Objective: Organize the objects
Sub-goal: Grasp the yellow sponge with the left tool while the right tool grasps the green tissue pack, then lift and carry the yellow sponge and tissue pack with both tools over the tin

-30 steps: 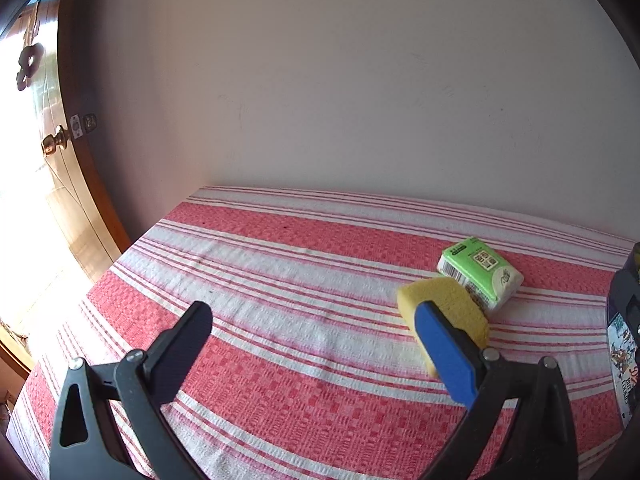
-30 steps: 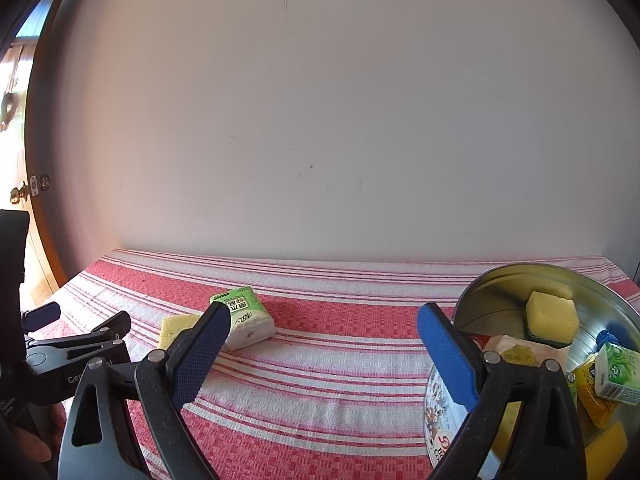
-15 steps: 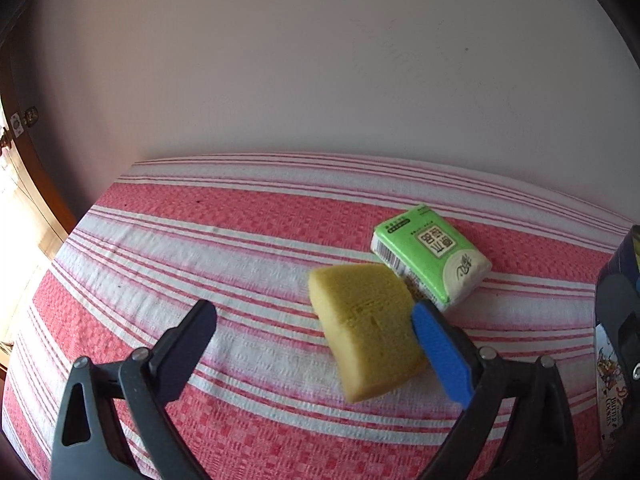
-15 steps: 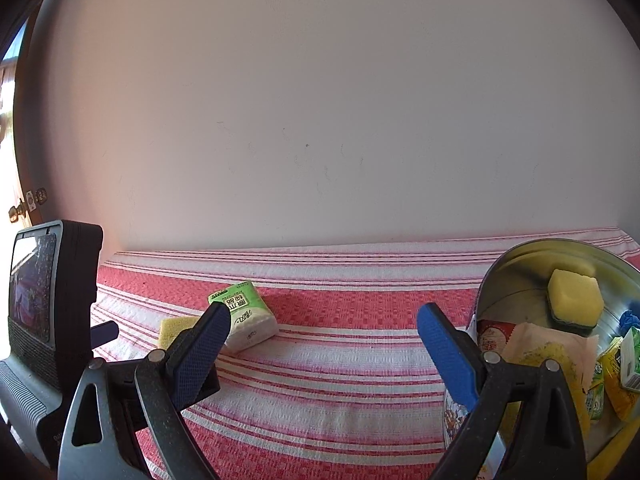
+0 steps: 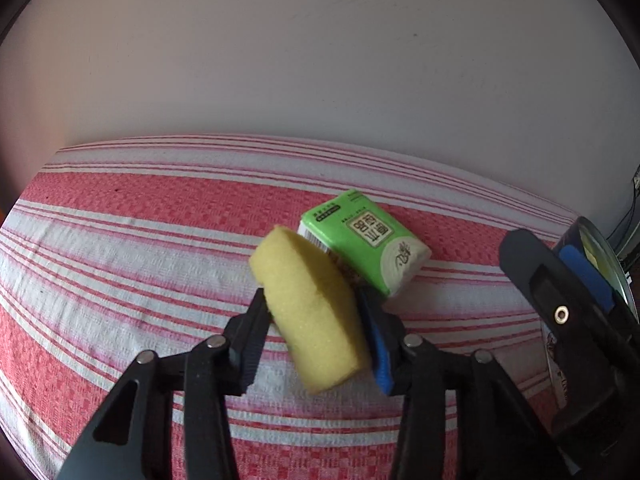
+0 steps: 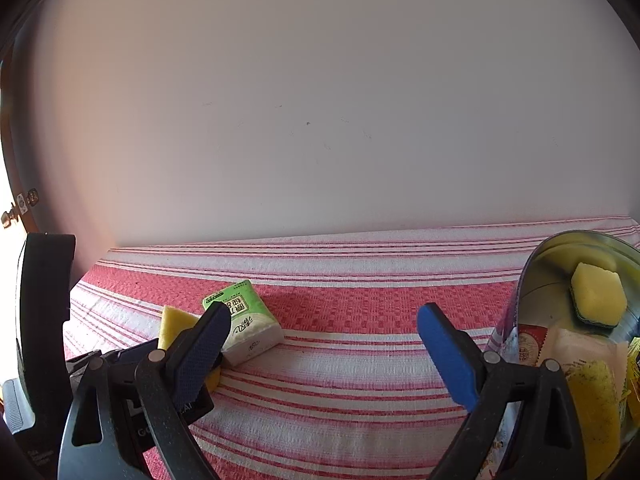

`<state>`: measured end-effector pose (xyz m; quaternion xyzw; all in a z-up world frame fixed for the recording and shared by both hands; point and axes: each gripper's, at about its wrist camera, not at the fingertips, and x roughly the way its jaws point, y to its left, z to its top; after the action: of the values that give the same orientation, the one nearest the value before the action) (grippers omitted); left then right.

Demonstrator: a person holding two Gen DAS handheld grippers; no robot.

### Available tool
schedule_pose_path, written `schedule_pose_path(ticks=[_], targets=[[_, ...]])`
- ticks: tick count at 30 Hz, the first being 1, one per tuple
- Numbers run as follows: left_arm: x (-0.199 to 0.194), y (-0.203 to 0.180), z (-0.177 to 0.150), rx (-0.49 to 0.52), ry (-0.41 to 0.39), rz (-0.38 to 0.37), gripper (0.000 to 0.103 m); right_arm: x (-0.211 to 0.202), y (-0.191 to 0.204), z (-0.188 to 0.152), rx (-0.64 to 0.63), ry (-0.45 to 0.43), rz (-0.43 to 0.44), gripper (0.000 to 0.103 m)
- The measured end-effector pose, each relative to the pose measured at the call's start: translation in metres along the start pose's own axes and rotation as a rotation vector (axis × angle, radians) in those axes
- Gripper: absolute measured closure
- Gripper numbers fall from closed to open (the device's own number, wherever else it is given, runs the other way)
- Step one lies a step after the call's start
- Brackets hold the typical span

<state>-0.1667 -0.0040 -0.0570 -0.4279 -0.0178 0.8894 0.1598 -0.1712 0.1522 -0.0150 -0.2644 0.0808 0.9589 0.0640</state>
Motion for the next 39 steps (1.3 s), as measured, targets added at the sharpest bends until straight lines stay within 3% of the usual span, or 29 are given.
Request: schedule_pose_path(ticks=[3, 9, 14, 16, 18, 22, 25, 30, 39], targets=[[-0.007, 0.006, 0.000, -0.011, -0.008, 0.018, 0.070, 0.000, 0.001, 0.001, -0.006, 0.002, 0.007, 0.007], [-0.031, 0.038, 0.003, -0.032, -0.096, 0.180, 0.071, 0.020, 0.009, 0.005, -0.023, 0.041, 0.046, 0.008], [-0.025, 0.059, 0.004, -0.064, -0.082, 0.267, 0.071, 0.049, 0.029, 0.005, -0.071, 0.163, 0.094, 0.010], [-0.022, 0.063, 0.003, -0.065, -0.068, 0.293, 0.071, 0.063, 0.036, 0.002, -0.091, 0.231, 0.113, 0.025], [-0.026, 0.066, 0.000, -0.063, -0.063, 0.316, 0.071, 0.078, 0.042, -0.002, -0.108, 0.303, 0.112, 0.033], [-0.026, 0.072, -0.002, -0.085, -0.055, 0.325, 0.071, 0.089, 0.051, -0.005, -0.154, 0.346, 0.101, 0.041], [-0.028, 0.075, -0.002, -0.086, -0.061, 0.326, 0.071, 0.088, 0.053, -0.006, -0.166, 0.340, 0.102, 0.045], [-0.033, 0.078, -0.004, -0.078, -0.095, 0.336, 0.071, 0.068, 0.032, -0.005, -0.075, 0.294, 0.110, 0.047], [-0.062, 0.057, -0.014, -0.020, -0.228, 0.365, 0.071, 0.003, 0.012, -0.006, 0.012, 0.044, 0.048, 0.050]])
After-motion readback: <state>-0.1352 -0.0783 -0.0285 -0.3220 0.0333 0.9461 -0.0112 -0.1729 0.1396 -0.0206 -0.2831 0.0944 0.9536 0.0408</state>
